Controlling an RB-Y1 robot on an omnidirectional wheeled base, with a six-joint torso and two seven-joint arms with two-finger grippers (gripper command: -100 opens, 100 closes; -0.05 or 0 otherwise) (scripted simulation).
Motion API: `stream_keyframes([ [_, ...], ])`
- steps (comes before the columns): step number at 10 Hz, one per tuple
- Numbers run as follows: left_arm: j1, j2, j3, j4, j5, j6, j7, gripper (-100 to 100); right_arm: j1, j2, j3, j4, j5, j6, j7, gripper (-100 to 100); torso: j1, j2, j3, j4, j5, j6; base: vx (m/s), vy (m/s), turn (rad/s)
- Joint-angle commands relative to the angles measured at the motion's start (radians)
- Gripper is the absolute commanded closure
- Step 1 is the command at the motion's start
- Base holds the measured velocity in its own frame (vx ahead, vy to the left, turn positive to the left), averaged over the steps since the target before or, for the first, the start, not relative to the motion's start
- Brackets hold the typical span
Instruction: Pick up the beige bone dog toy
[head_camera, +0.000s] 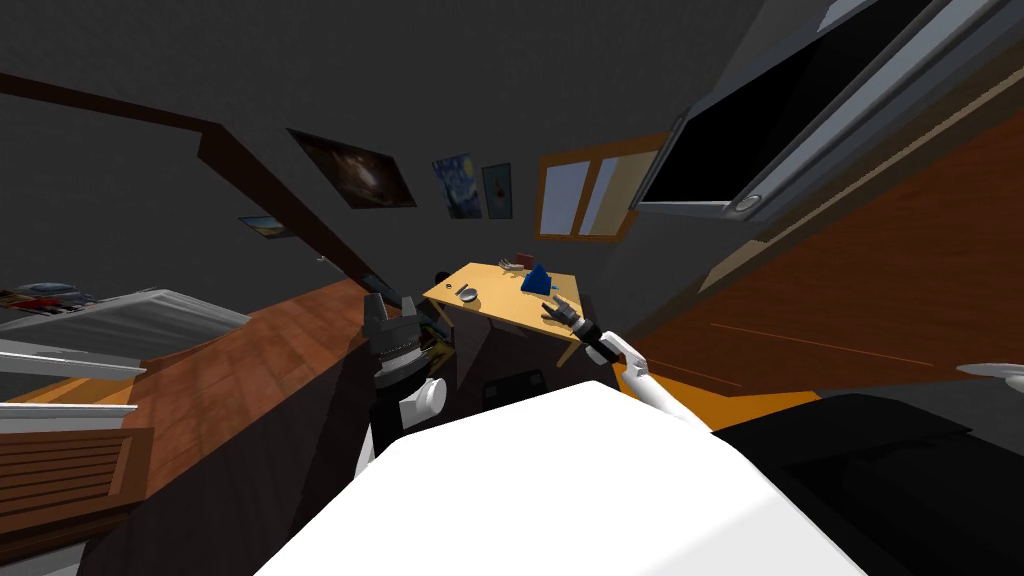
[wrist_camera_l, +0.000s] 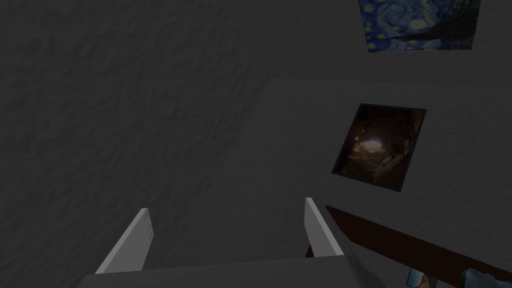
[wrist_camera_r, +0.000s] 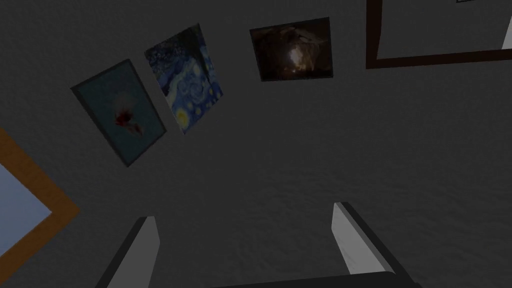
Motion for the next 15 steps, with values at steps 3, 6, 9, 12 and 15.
stream_keyframes([
  [3, 0.0, 0.0, 0.0, 0.0, 0.0, 0.0, 0.0, 0, -0.036, -0.067, 0.016, 0.111, 0.091, 0.006, 0.045, -100, 0.0, 0.0, 0.0, 0.0, 0.0, 0.0, 0.022, 0.017, 0.028],
  [6, 0.0, 0.0, 0.0, 0.0, 0.0, 0.0, 0.0, 0, -0.051, -0.098, 0.025, 0.19, 0.143, 0.009, 0.065, -100, 0.001, -0.002, -0.001, 0.0, 0.0, 0.0, 0.035, 0.027, 0.027],
  [9, 0.0, 0.0, 0.0, 0.0, 0.0, 0.0, 0.0, 0, -0.078, -0.157, 0.042, 0.281, 0.23, 0.014, 0.102, -100, 0.001, -0.001, -0.001, 0.0, 0.0, 0.0, 0.045, 0.027, 0.032],
  [12, 0.0, 0.0, 0.0, 0.0, 0.0, 0.0, 0.0, 0, -0.091, -0.185, 0.052, 0.344, 0.276, 0.017, 0.119, -100, 0.001, 0.0, 0.0, 0.0, 0.0, 0.0, 0.028, 0.024, 0.026],
  [15, 0.0, 0.0, 0.0, 0.0, 0.0, 0.0, 0.0, 0, -0.103, -0.21, 0.062, 0.43, 0.319, 0.02, 0.135, -100, 0.001, -0.003, -0.002, -0.001, 0.0, 0.0, 0.056, 0.029, 0.035],
])
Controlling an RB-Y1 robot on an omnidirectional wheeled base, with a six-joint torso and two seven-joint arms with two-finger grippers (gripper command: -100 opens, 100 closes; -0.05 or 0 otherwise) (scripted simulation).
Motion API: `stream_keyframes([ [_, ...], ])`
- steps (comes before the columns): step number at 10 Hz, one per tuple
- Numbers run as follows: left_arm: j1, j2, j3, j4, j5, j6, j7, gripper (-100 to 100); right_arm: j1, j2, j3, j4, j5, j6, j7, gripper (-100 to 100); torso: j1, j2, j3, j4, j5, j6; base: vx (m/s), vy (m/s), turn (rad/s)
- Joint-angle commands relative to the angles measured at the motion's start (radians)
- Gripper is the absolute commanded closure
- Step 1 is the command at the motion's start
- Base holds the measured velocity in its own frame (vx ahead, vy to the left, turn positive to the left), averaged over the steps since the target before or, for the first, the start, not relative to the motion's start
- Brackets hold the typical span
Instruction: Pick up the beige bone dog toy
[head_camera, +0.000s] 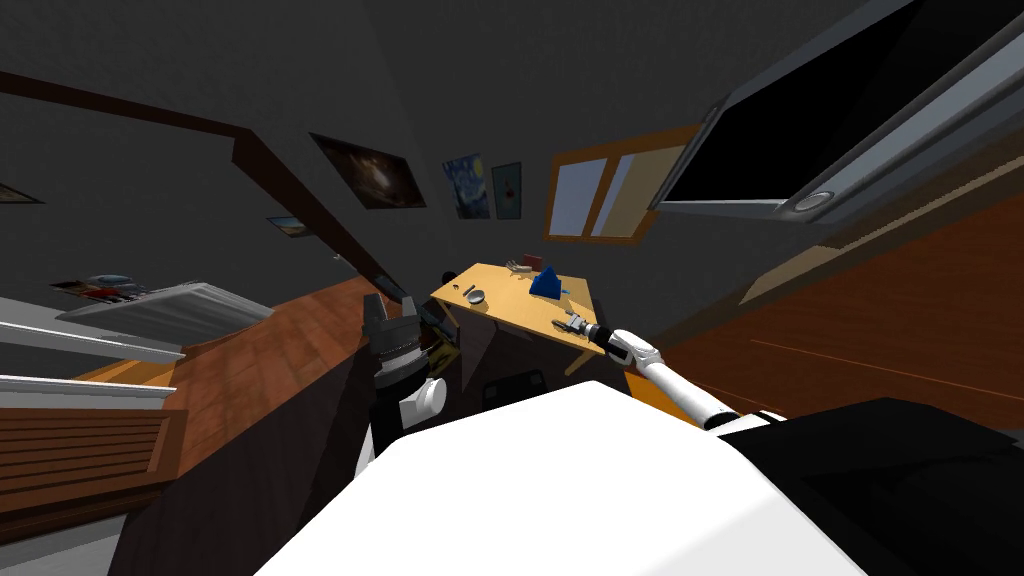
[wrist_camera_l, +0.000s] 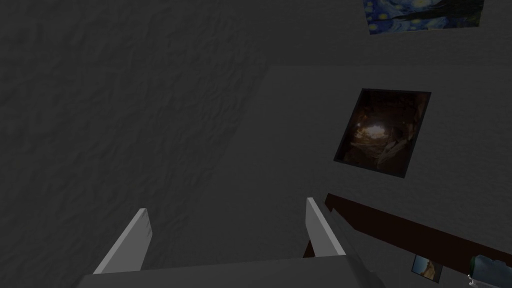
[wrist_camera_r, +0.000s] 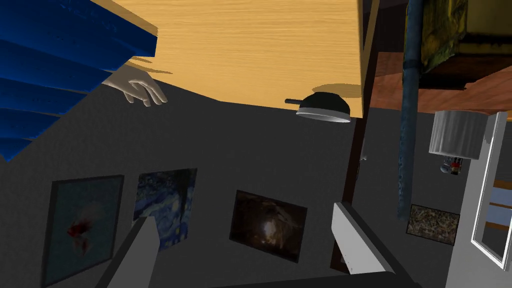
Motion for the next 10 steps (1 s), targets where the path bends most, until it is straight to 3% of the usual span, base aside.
stream_keyframes([
  [1, 0.0, 0.0, 0.0, 0.0, 0.0, 0.0, 0.0, 0, -0.015, -0.022, 0.016, 0.05, 0.05, 0.008, 0.017, -100, 0.0, 0.0, 0.0, 0.0, 0.0, 0.0, 0.057, 0.043, 0.043],
  [2, 0.0, 0.0, 0.0, 0.0, 0.0, 0.0, 0.0, 0, -0.026, -0.044, 0.026, 0.104, 0.075, 0.01, 0.03, -100, 0.001, 0.0, 0.0, 0.0, 0.0, 0.0, 0.094, 0.07, 0.092],
  [6, 0.0, 0.0, 0.0, 0.0, 0.0, 0.0, 0.0, 0, -0.036, -0.064, 0.037, 0.191, 0.129, 0.013, 0.041, -100, 0.0, 0.001, 0.0, 0.0, 0.0, 0.0, 0.053, 0.029, 0.028],
  [8, 0.0, 0.0, 0.0, 0.0, 0.0, 0.0, 0.0, 0, -0.053, -0.101, 0.059, 0.292, 0.195, 0.017, 0.06, -100, 0.001, -0.001, 0.0, 0.0, 0.0, 0.0, 0.094, 0.056, 0.072],
  [9, 0.0, 0.0, 0.0, 0.0, 0.0, 0.0, 0.0, 0, -0.053, -0.101, 0.059, 0.3, 0.201, 0.017, 0.06, -100, 0.002, -0.003, -0.001, -0.001, 0.0, 0.0, 0.093, 0.046, 0.03],
  [10, 0.0, 0.0, 0.0, 0.0, 0.0, 0.0, 0.0, 0, -0.06, -0.117, 0.071, 0.349, 0.235, 0.019, 0.067, -100, 0.002, -0.002, -0.001, 0.0, 0.0, 0.0, 0.082, 0.064, 0.066],
])
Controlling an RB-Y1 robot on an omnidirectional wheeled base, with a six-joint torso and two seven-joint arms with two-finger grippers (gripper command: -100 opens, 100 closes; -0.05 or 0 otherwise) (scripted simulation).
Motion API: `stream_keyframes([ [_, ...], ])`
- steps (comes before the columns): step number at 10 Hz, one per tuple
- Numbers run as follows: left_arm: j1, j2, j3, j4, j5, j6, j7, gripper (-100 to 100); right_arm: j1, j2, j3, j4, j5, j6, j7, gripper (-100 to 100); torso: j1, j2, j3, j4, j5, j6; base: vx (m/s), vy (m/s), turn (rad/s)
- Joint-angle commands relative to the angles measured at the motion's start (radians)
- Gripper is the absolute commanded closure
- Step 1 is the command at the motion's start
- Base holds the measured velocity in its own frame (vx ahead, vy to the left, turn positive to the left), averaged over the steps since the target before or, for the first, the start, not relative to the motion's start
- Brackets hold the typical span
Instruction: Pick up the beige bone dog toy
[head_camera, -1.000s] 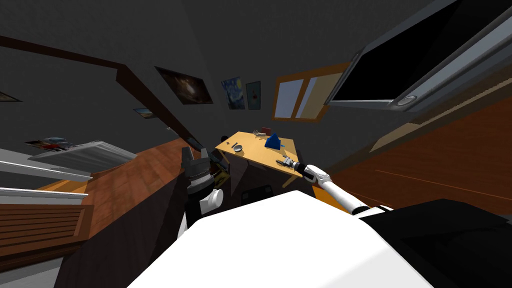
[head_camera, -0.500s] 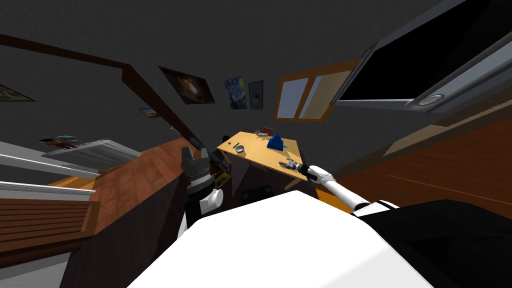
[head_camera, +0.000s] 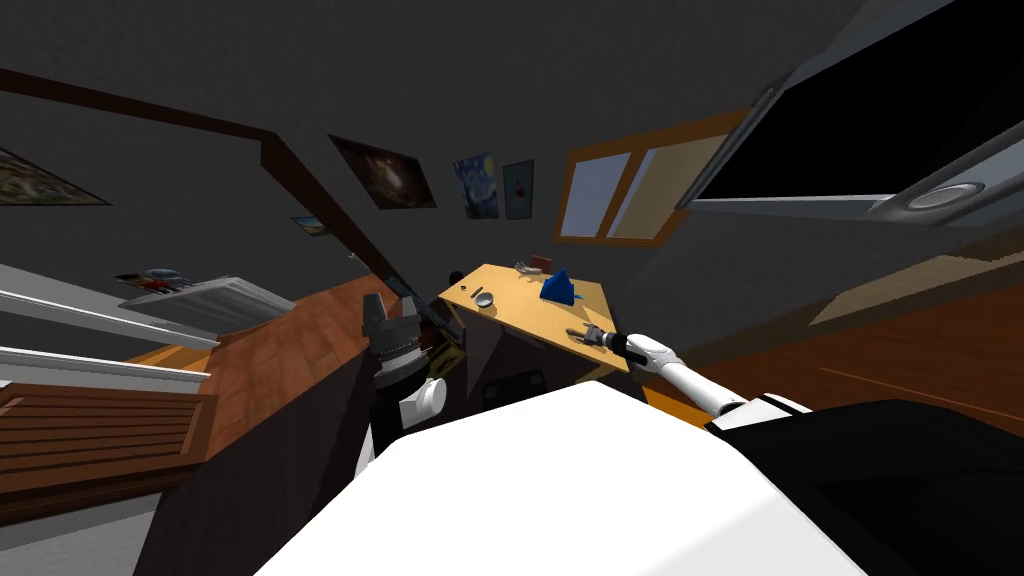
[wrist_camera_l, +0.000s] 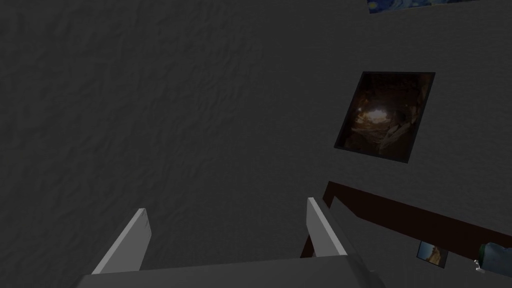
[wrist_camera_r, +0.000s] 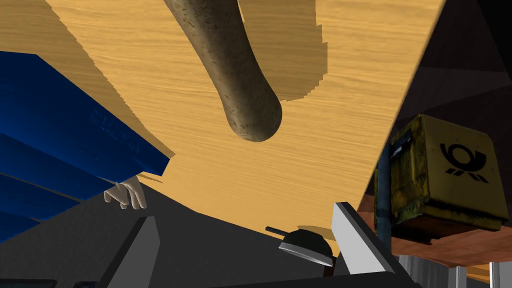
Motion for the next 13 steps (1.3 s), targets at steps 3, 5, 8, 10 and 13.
stream_keyframes([
  [3, 0.0, 0.0, 0.0, 0.0, 0.0, 0.0, 0.0, 0, -0.018, -0.021, 0.022, 0.084, 0.052, 0.006, 0.008, -100, -0.001, 0.001, 0.001, 0.0, 0.0, 0.0, 0.06, 0.037, 0.036],
  [5, 0.0, 0.0, 0.0, 0.0, 0.0, 0.0, 0.0, 0, -0.027, -0.046, 0.045, 0.155, 0.109, 0.01, 0.017, -100, -0.002, 0.001, 0.001, 0.0, 0.0, 0.0, 0.094, 0.053, 0.062],
  [8, 0.0, 0.0, 0.0, 0.0, 0.0, 0.0, 0.0, 0, -0.034, -0.063, 0.066, 0.259, 0.158, 0.012, 0.022, -100, 0.0, -0.002, -0.001, 0.0, 0.0, 0.0, 0.109, 0.059, 0.057],
  [10, 0.0, 0.0, 0.0, 0.0, 0.0, 0.0, 0.0, 0, -0.034, -0.063, 0.066, 0.259, 0.158, 0.012, 0.022, -100, -0.001, 0.003, 0.001, 0.001, 0.0, 0.0, 0.027, 0.021, 0.009],
  [13, 0.0, 0.0, 0.0, 0.0, 0.0, 0.0, 0.0, 0, -0.037, -0.073, 0.086, 0.328, 0.198, 0.014, 0.024, -100, -0.001, 0.0, 0.0, 0.0, 0.0, 0.0, 0.079, 0.038, 0.047],
])
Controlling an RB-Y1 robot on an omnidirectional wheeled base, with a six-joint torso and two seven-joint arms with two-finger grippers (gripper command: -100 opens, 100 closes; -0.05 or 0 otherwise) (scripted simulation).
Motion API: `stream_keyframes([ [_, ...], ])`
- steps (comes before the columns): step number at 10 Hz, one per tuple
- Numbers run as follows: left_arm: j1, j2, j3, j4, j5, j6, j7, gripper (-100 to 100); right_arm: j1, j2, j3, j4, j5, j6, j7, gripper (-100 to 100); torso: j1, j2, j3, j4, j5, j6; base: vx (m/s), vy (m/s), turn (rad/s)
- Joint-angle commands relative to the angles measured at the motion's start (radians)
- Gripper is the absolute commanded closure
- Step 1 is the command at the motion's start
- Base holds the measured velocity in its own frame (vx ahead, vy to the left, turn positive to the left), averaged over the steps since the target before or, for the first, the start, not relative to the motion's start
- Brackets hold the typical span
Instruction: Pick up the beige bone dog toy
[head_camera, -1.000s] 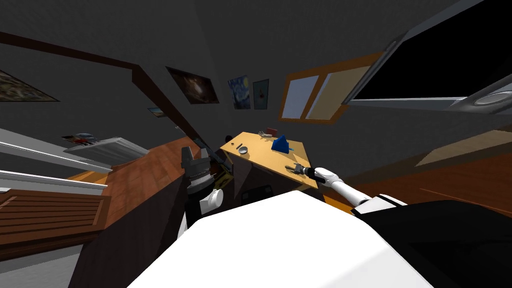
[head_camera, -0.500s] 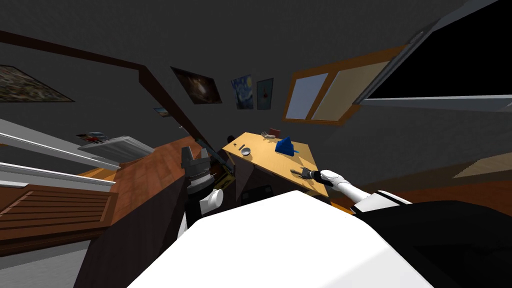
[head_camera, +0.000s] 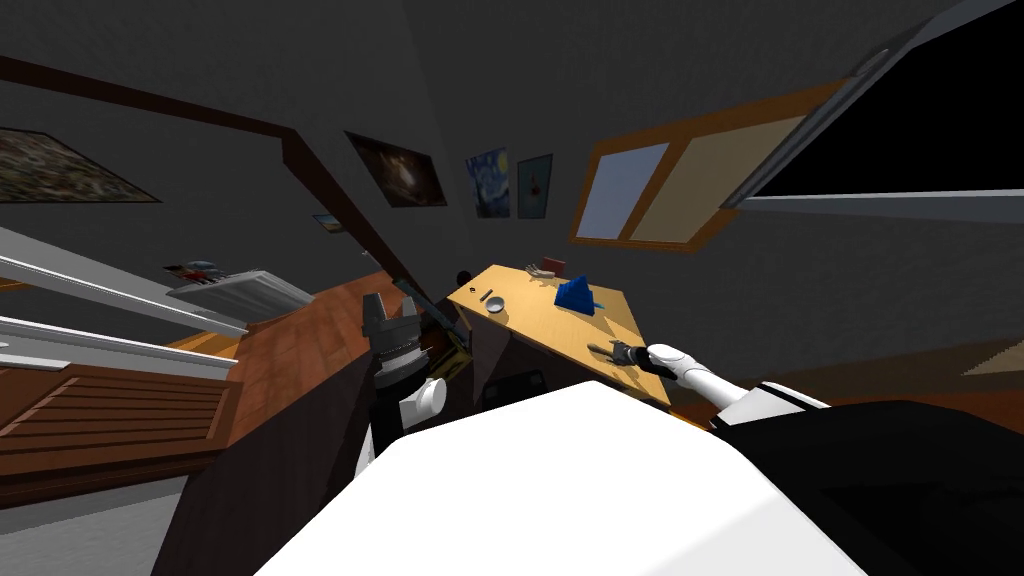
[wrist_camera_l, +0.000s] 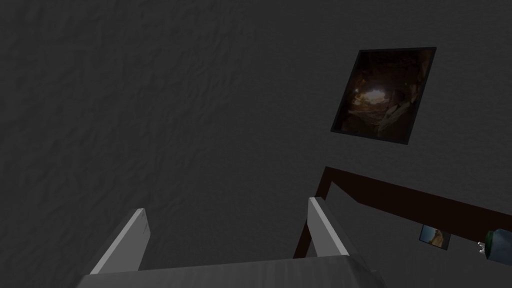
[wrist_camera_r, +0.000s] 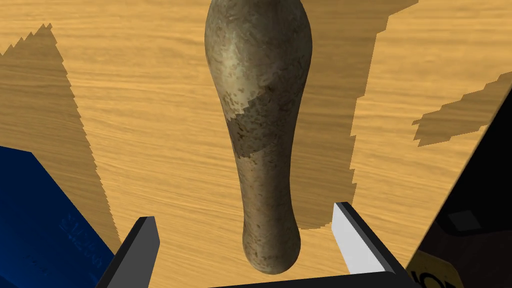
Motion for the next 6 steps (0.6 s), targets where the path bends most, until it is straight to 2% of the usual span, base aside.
stream_keyframes([
  [1, 0.0, 0.0, 0.0, 0.0, 0.0, 0.0, 0.0, 0, -0.002, -0.004, 0.01, 0.034, 0.019, -0.002, 0.004, -100, 0.0, 0.0, 0.0, 0.0, 0.0, 0.0, 0.047, 0.04, 0.03],
  [2, 0.0, 0.0, 0.0, 0.0, 0.0, 0.0, 0.0, 0, -0.002, -0.004, 0.01, 0.034, 0.019, -0.002, 0.004, -100, 0.001, 0.001, 0.001, 0.0, 0.0, 0.0, 0.039, 0.032, 0.021],
  [6, 0.0, 0.0, 0.0, 0.0, 0.0, 0.0, 0.0, 0, -0.001, -0.009, 0.04, 0.124, 0.07, -0.001, 0.003, -100, 0.001, -0.001, 0.0, 0.0, 0.0, 0.0, 0.071, 0.036, 0.041],
])
